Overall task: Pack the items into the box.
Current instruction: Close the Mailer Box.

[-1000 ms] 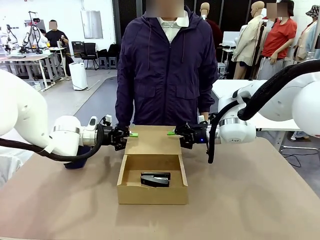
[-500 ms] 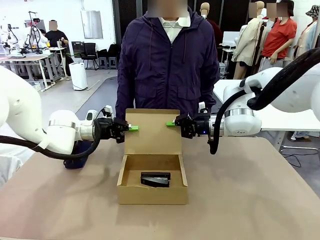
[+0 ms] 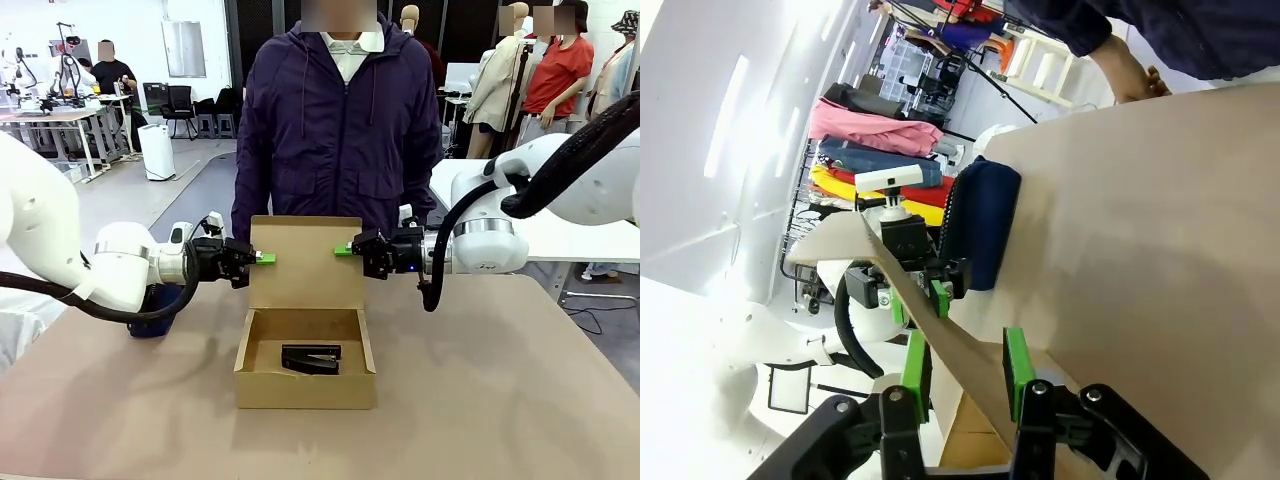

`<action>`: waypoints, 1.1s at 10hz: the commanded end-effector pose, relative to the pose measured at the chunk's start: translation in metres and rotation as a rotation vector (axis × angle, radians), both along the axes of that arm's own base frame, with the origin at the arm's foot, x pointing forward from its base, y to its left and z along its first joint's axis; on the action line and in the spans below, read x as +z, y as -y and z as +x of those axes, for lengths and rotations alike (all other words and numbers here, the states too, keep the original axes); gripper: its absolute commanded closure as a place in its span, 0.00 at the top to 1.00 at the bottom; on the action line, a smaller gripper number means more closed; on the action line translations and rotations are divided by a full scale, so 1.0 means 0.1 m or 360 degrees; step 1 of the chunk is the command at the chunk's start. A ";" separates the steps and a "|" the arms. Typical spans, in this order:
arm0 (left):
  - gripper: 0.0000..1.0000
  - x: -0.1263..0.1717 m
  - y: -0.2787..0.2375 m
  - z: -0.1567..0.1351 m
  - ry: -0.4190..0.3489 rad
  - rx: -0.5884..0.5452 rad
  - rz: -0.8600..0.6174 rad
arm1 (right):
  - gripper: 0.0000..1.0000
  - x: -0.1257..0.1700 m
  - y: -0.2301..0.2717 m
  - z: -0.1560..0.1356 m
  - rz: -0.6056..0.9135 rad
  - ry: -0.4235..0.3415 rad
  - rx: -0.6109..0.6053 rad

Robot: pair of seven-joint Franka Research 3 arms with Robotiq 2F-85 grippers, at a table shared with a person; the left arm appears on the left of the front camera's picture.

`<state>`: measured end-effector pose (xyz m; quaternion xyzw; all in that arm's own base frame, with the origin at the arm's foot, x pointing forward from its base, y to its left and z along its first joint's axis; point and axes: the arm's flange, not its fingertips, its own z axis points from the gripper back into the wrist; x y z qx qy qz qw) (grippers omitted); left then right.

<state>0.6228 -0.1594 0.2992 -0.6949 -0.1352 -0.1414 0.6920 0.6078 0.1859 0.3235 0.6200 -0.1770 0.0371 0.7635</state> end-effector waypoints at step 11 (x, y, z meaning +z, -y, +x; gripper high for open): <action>0.36 -0.01 -0.19 -0.84 0.1124 -0.0116 -0.0349 | 0.41 -0.11 0.00 -0.77 0.0068 0.1009 0.0387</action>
